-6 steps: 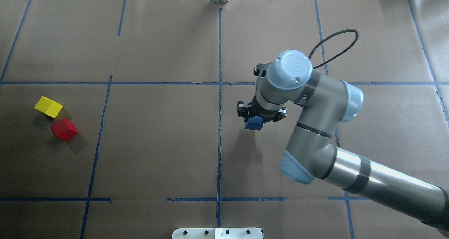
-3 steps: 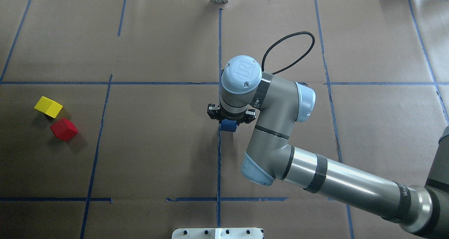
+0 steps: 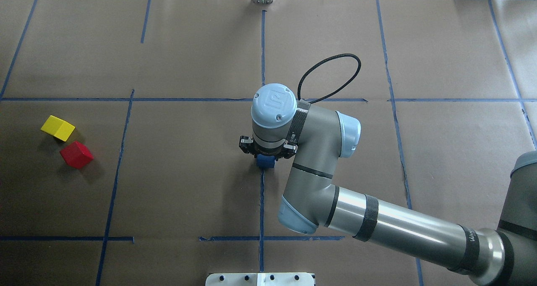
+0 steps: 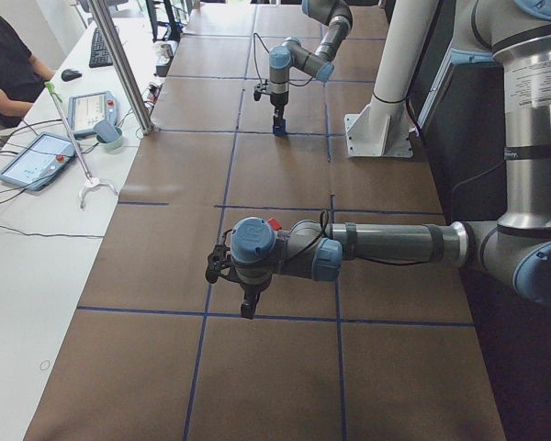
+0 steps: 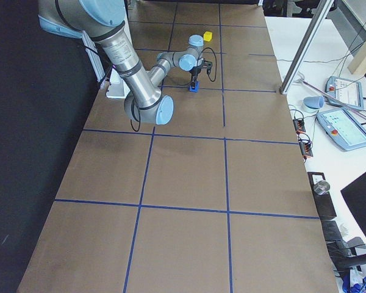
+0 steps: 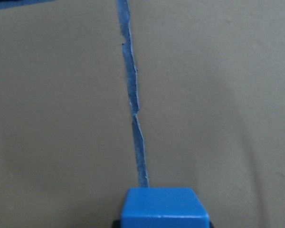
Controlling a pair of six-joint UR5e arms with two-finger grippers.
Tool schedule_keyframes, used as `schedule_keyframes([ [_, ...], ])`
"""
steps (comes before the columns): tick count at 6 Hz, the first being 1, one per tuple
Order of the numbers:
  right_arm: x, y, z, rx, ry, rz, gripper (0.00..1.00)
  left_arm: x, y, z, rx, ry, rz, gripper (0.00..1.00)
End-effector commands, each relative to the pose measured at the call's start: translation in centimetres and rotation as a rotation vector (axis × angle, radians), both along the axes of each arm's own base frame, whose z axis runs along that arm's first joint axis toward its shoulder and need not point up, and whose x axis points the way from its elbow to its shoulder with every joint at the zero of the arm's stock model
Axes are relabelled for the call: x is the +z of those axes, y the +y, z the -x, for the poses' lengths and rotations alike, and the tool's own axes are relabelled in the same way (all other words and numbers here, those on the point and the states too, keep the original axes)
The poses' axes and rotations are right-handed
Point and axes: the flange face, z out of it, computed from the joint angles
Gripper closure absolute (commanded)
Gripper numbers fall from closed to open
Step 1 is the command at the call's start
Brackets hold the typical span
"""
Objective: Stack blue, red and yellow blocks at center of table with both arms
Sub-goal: 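Carry the blue cube with the right gripper to the table's center grid crossing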
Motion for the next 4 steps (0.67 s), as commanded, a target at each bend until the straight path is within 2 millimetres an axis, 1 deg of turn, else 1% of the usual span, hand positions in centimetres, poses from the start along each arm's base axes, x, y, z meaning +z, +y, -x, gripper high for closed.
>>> schedule_keyframes([
  [1, -0.2, 0.3, 0.3, -0.01, -0.002, -0.008, 0.84, 0.0, 0.0, -0.1, 0.001, 0.008, 0.001, 0.0],
  [2, -0.6, 0.8, 0.7, -0.02, -0.005, -0.015, 0.48, 0.0, 0.0, -0.1, 0.002, 0.008, -0.001, 0.0],
  [3, -0.6, 1.9, 1.5, -0.014, 0.01, -0.06, 0.01, 0.0, 0.0, -0.1, 0.001, 0.008, 0.001, 0.0],
  [4, -1.0, 2.1, 1.7, -0.037, 0.016, -0.123, 0.0, -0.1, 0.0, -0.1, 0.001, 0.009, -0.002, 0.0],
])
